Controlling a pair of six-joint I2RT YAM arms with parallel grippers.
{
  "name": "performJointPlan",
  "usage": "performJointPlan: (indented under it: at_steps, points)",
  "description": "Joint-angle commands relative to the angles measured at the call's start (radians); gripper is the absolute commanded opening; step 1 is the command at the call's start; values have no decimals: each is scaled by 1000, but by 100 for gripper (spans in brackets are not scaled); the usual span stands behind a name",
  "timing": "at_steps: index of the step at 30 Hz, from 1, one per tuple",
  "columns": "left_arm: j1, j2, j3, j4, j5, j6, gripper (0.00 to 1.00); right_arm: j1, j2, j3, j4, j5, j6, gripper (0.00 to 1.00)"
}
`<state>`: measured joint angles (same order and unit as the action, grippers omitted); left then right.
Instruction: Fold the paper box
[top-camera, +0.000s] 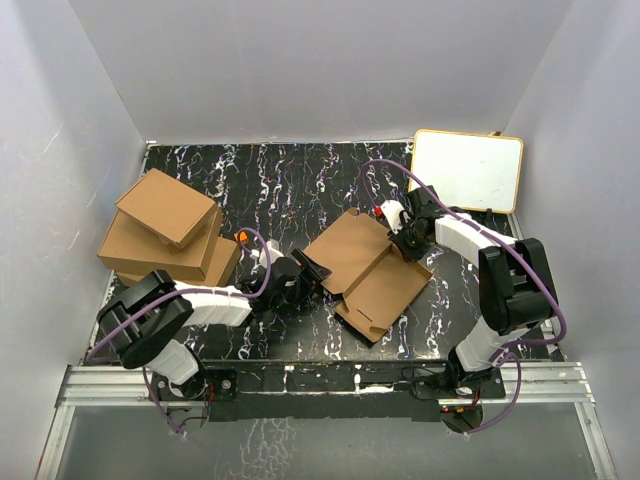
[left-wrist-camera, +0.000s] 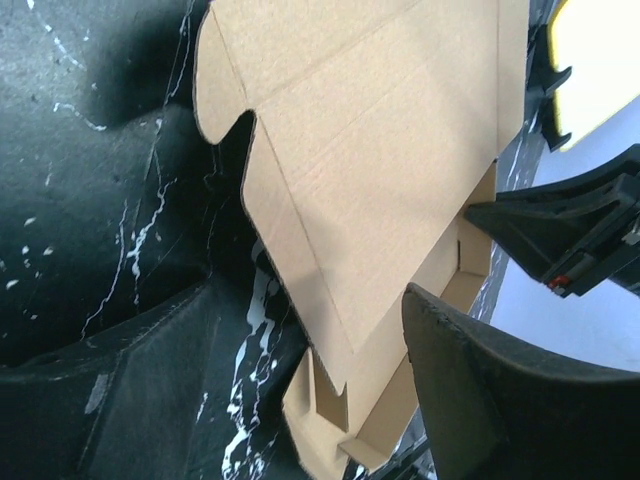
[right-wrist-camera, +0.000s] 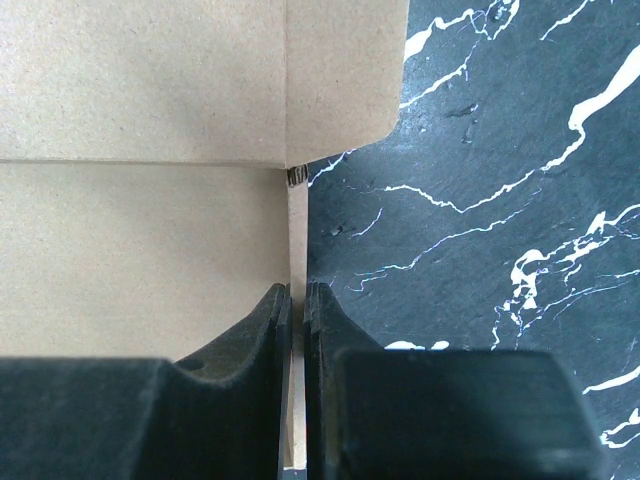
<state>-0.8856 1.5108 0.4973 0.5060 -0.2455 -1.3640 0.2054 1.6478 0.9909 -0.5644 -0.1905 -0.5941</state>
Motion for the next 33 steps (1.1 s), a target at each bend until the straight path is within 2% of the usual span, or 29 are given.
performJointPlan:
  at_steps: [1, 5, 8, 11, 14, 15, 20, 23, 28, 29, 33]
  points:
    - [-3, 32, -6, 130, -64, -39, 68, -5, -35, -10, 50, -24, 20, 8]
    - [-4, 48, -4, 143, -94, -54, 63, -5, -34, -11, 51, -26, 22, 8]
    - [-3, 54, 4, 141, -106, -54, 51, -6, -37, -16, 56, -23, 22, 8]
    - [-3, 64, 7, 146, -105, -52, 32, -6, -38, -21, 64, -17, 23, 10]
    - [-3, 63, 19, 135, -95, -39, 6, -6, -41, -29, 72, -5, 21, 12]
    - [-3, 60, 24, 126, -90, -34, 1, -6, -43, -32, 75, 1, 20, 13]
    - [-3, 41, 58, 68, -88, -6, 0, -6, -60, -58, 114, 49, 17, 15]
    - [-4, 27, 69, 39, -87, 9, 0, -6, -80, -87, 176, 138, 22, 8]
    - [-4, 15, 85, 19, -94, 45, 0, -7, -104, -114, 200, 157, 15, 8]
    - [-3, 15, 93, 10, -92, 54, 0, -6, -101, -110, 188, 134, 13, 8]
    - [-3, 12, 124, -31, -90, 90, 0, -6, -91, -87, 137, 48, 22, 23]
